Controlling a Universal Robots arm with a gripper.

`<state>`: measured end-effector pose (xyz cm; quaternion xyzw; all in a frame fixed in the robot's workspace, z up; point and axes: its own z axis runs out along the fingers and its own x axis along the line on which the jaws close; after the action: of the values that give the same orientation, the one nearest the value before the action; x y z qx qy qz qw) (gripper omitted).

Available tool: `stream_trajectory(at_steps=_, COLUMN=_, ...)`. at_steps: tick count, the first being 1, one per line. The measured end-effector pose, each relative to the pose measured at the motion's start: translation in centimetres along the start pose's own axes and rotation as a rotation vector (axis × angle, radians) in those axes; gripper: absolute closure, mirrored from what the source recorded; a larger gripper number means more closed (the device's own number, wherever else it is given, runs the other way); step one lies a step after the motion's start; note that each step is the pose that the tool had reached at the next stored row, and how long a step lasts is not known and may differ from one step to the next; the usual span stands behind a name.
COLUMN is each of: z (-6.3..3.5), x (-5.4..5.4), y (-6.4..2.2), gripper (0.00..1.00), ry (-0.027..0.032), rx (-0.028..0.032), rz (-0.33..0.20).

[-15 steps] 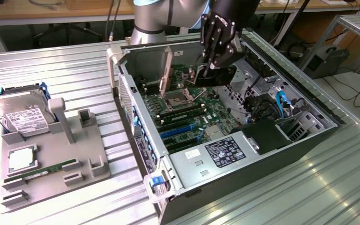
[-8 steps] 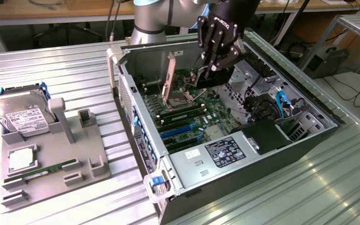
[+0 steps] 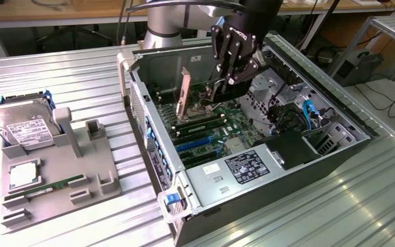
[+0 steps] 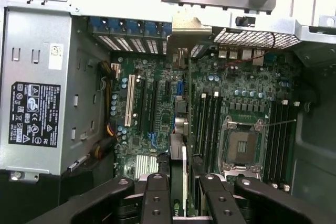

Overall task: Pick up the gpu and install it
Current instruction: 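Insert the gpu into the slot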

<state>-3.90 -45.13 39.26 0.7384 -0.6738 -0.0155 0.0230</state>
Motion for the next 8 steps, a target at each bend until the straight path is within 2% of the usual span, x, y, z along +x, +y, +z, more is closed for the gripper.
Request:
stream_trajectory(at_steps=5, z=1.03, x=0.0, y=0.15, gripper=0.74, ry=-0.0015, rx=0.0000, rz=0.029)
stream_trajectory(at_steps=8, z=1.91, x=0.0, y=0.17, gripper=0.74, ry=-0.0042, rx=-0.0003, rz=0.076)
